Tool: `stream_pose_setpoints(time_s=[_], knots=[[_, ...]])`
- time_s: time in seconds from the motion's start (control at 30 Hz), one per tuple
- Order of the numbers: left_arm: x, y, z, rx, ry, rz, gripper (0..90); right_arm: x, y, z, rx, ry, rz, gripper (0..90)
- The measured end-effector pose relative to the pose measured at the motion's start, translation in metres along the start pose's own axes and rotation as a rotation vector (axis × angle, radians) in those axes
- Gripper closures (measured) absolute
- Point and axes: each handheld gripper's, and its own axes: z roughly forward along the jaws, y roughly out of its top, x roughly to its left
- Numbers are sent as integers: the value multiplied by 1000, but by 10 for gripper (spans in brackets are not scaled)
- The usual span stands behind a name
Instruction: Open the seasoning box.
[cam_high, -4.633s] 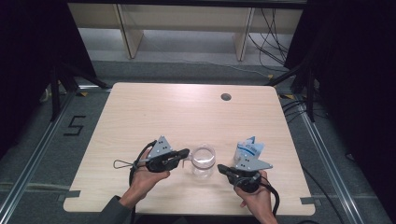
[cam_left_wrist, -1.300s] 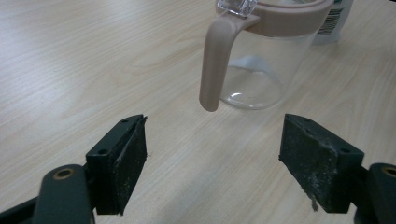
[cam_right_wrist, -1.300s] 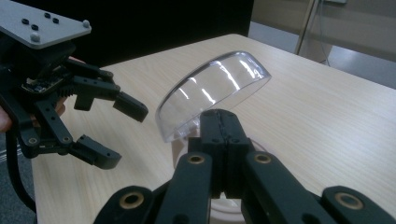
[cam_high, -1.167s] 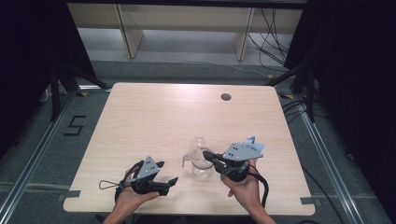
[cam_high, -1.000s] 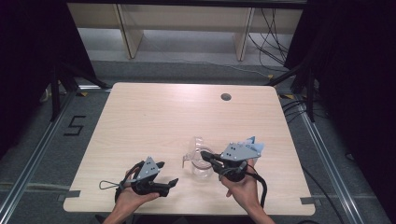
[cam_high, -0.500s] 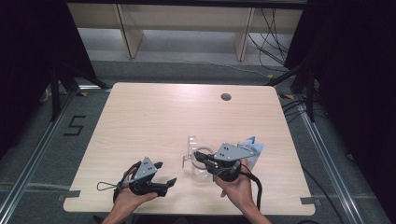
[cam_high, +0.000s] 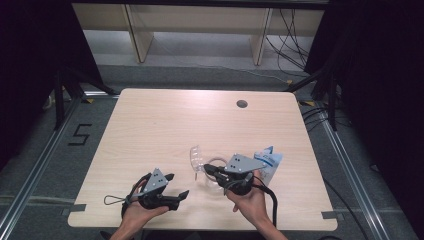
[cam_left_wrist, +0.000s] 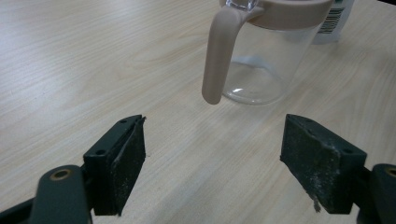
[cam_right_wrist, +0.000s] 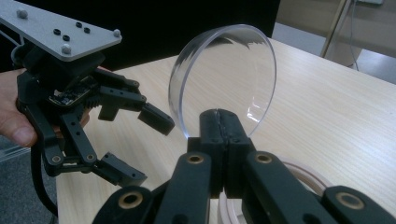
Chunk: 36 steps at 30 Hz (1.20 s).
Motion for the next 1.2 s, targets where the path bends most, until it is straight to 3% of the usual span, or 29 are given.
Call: stream_pose_setpoints(time_s=[0.03,0.2,0.23,0.3,0.33,0.4,0.43,0.47,0.5,0.53,0.57,0.6,0.67,0.8,0.83,0.87,0.9,0.93,0.97,1.1,1.13,1.17,1.2], knots=[[0,0,1,-5,-1,-3,216,-1,0,0,-11,-5,-23,895],[1,0,-1,1,4,-4,216,0,-1,-3,-17,-5,-7,831],[1,0,0,-7,3,-10,216,2,-2,-4,-11,-2,15,822],[2,0,0,-13,0,-7,216,0,-1,-5,-16,6,6,780],[3,0,0,-7,-2,4,216,3,-2,-8,-1,-1,42,755],[2,0,0,2,5,-10,214,-1,-3,-10,-23,-4,-6,711],[2,0,0,1,4,-9,214,2,-4,-12,-11,14,49,681],[2,0,0,0,1,-6,214,-1,-5,-13,-34,2,13,654],[2,0,0,1,-2,8,214,0,-6,-16,-24,14,28,636],[2,0,1,-6,-5,3,214,1,-8,-18,-26,-11,34,622],[2,0,0,-2,-3,3,214,-2,-9,-21,-27,-1,15,602],[2,0,1,-3,-3,2,214,-1,-10,-23,-13,-1,43,592],[1,0,1,-4,-3,2,214,-3,-12,-28,-17,-18,32,568],[2,0,0,-3,-1,7,215,-3,-17,-36,-12,-19,63,512],[2,0,1,-6,-3,4,216,-4,-18,-39,-9,-29,44,488],[1,0,1,-12,-6,-4,216,-3,-20,-39,-6,-18,67,481],[1,0,1,-12,-6,-3,216,-4,-21,-41,-6,-10,58,476],[1,0,1,-14,-5,-6,216,-4,-22,-43,3,-21,53,467],[1,0,0,-7,0,-9,216,-3,-24,-44,-24,-38,46,462],[1,1,0,-5,3,-6,216,-2,-30,-56,-4,-38,70,442],[1,1,0,-5,4,-6,216,-1,-33,-59,-21,-44,79,440],[1,1,0,-6,3,-6,216,-2,-35,-62,-19,-54,55,438],[1,0,0,-5,3,-5,216,1,-37,-64,-9,-39,98,437]])
